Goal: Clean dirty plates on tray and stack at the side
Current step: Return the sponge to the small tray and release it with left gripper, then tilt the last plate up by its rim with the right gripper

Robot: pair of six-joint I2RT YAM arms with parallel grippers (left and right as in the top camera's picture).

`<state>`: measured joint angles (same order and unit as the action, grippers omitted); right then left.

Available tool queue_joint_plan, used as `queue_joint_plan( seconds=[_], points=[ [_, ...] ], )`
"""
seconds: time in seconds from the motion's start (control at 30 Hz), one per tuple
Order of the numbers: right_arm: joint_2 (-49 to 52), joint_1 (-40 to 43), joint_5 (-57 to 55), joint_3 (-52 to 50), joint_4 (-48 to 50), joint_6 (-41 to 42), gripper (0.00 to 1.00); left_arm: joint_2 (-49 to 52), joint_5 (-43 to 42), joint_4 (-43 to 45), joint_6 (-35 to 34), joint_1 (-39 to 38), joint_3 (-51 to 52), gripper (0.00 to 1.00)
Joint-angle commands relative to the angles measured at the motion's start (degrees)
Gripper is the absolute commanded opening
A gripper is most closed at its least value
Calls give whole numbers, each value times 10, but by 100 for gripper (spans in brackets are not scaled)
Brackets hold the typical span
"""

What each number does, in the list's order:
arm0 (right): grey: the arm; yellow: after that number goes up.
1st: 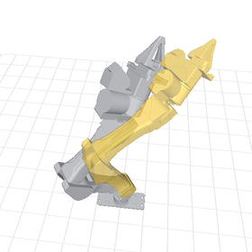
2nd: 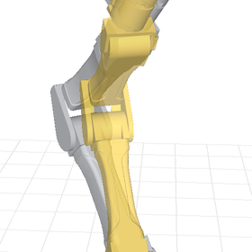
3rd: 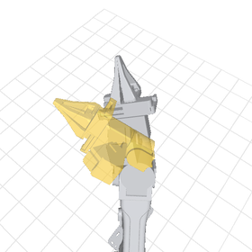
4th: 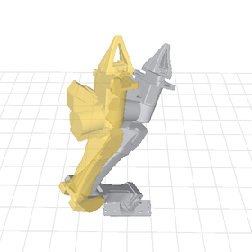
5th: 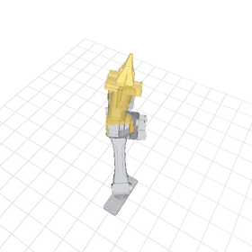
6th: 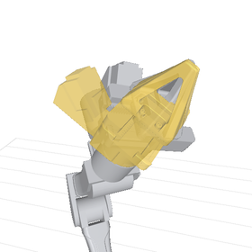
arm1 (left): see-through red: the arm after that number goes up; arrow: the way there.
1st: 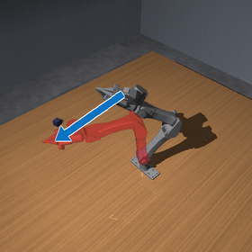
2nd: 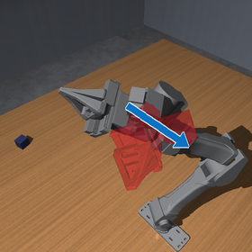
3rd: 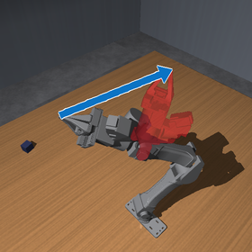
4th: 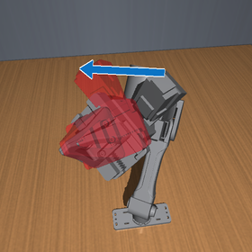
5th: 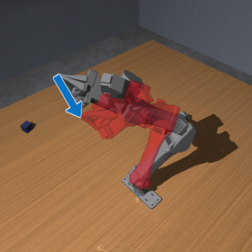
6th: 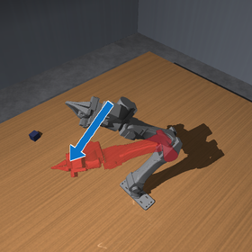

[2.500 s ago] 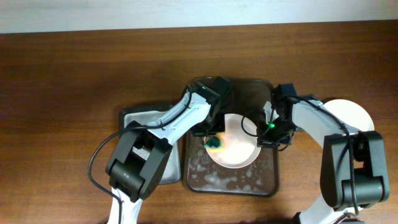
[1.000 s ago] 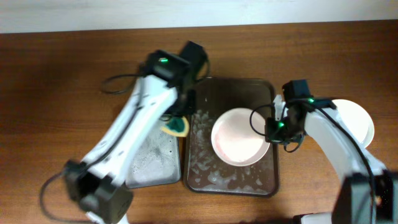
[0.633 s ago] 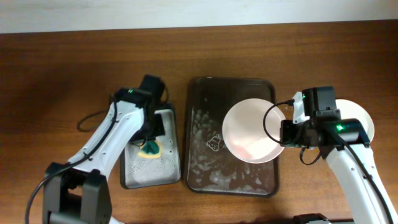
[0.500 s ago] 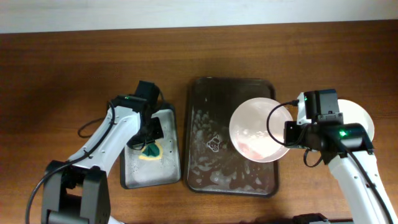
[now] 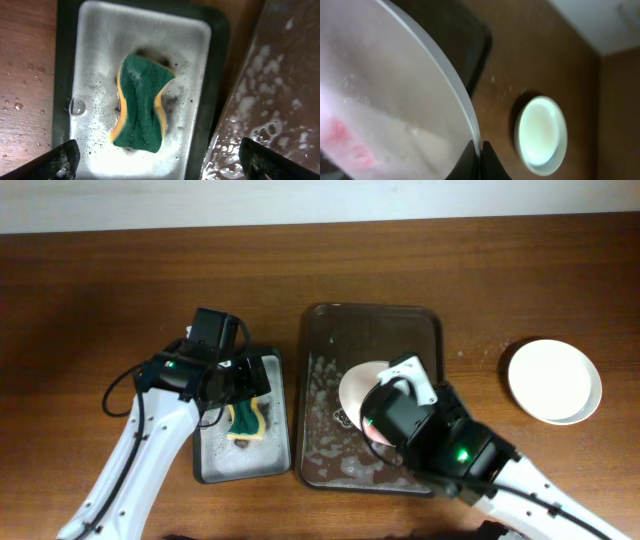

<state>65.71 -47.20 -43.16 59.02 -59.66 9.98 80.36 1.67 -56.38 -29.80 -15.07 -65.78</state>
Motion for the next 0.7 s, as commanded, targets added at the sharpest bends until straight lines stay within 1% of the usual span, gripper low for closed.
queue_joint_plan(
  seconds=[0.0,0.13,0.27,0.67],
  points=[
    [-9,-59,-161,3,-2,43,4,-11,-3,0,1,2,-2,100],
    [-9,-90,-222,17,-2,42,4,-11,-5,3,1,2,-2,100],
    [-9,-92,-266,26,-2,42,4,-11,-5,3,1,2,-2,100],
    [-9,-91,-272,26,-2,40,4,-11,-4,3,1,2,-2,100]
  ],
)
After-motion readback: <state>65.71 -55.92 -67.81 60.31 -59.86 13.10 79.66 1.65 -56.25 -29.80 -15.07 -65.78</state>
